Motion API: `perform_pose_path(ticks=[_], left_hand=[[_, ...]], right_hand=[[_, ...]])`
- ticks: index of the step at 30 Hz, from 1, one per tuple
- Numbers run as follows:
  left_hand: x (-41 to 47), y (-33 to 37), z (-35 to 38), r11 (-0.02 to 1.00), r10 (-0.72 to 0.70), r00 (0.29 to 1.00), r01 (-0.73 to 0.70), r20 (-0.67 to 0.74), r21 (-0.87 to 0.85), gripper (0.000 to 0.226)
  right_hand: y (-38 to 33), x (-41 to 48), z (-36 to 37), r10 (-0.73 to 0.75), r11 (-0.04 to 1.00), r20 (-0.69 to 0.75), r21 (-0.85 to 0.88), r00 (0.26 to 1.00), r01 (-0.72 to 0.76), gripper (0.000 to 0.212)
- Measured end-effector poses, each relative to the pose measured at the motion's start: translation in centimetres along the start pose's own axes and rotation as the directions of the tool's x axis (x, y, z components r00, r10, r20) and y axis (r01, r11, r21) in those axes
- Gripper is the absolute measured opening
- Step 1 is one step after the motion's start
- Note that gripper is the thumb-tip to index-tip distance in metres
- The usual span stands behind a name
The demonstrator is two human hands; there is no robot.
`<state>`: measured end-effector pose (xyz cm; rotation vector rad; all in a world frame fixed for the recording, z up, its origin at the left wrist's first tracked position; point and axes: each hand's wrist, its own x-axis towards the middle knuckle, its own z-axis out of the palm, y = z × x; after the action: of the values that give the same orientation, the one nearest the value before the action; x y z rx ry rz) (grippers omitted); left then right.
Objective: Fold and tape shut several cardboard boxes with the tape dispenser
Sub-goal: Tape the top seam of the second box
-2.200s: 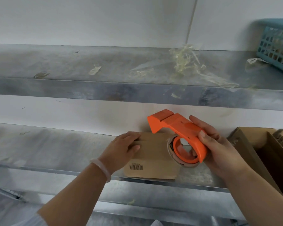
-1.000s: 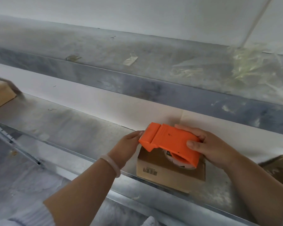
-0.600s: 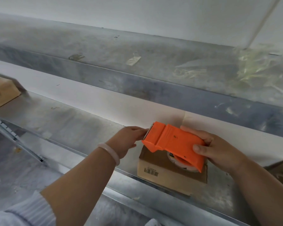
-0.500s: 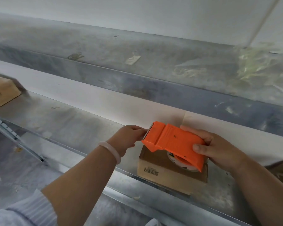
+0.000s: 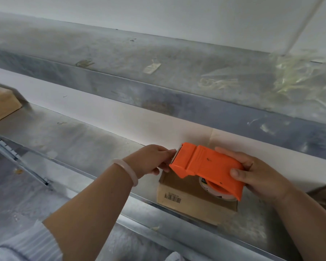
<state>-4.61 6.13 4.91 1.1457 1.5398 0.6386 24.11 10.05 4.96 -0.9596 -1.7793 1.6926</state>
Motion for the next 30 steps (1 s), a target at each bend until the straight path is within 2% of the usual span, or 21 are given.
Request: perform_pose_path(ticks=[3,5,8,10,12,14,17,20,22,25,28,30], left_hand=[[0.0,0.7,0.4,0.989,-0.049,0.991,0.065,0.122,-0.130,0.035],[-0.1,1.1,0.6,0.984,-0.065,0.984,0.091,0.164,-0.155,0.033],[0.0,1.4,0.9,0.948,-0.074,0.981,0.125,0.180,-0.294,0.030],[0.0,1.3,0.7,0.913,-0.078,0.976,0.151,0.201,-0.378,0.027],[0.1,1.2,0.7,0.905,-0.089,0.971,0.173,0.223,-0.389,0.026],[0.0,1.1,0.8,0.908,-0.094,0.969,0.177,0.228,-0.379,0.026],[0.0,1.0,1.2,0.925,-0.092,0.985,0.140,0.149,-0.353,0.022],[0.3,0.9,1.6,0.966,-0.062,0.998,0.059,-0.004,-0.251,0.023],[0.4,1.0,1.7,0.986,-0.021,0.995,0.006,-0.094,-0.167,0.019],[0.4,1.2,1.5,0.987,0.027,0.984,-0.054,-0.177,-0.154,0.019],[0.4,1.0,1.4,0.995,0.053,0.969,-0.072,-0.241,-0.073,0.020],[0.5,0.6,1.2,0.993,0.051,0.957,-0.080,-0.285,-0.090,0.019]], right_hand=[[0.1,-0.4,0.0,-0.003,0.999,0.004,0.041,1.000,0.003,0.087],[0.3,-0.5,-0.1,-0.011,0.997,0.012,0.072,1.000,0.011,0.084],[0.7,-0.5,-0.3,-0.017,0.997,0.016,0.079,1.000,0.016,0.085],[0.9,-0.5,-0.5,-0.015,0.998,0.015,0.058,1.000,0.014,0.094],[1.0,-0.6,-0.6,-0.005,0.999,0.010,0.047,1.000,0.005,0.097],[0.9,-0.7,-0.5,-0.011,0.997,0.021,0.077,1.000,0.009,0.089],[0.7,-0.6,-0.6,-0.017,0.998,0.034,0.054,0.999,0.015,0.094],[0.4,-0.4,-0.6,-0.003,1.000,0.032,0.018,0.999,0.003,0.101],[0.0,-0.4,-0.6,0.004,1.000,0.025,-0.001,1.000,-0.004,0.098],[-0.7,-0.4,-0.7,0.019,1.000,0.003,-0.008,1.000,-0.019,0.085],[-1.5,-0.2,-0.5,0.023,0.999,0.027,-0.023,0.999,-0.023,0.083],[-1.9,-0.3,-0.4,0.020,0.998,0.046,-0.053,0.999,-0.018,0.077]])
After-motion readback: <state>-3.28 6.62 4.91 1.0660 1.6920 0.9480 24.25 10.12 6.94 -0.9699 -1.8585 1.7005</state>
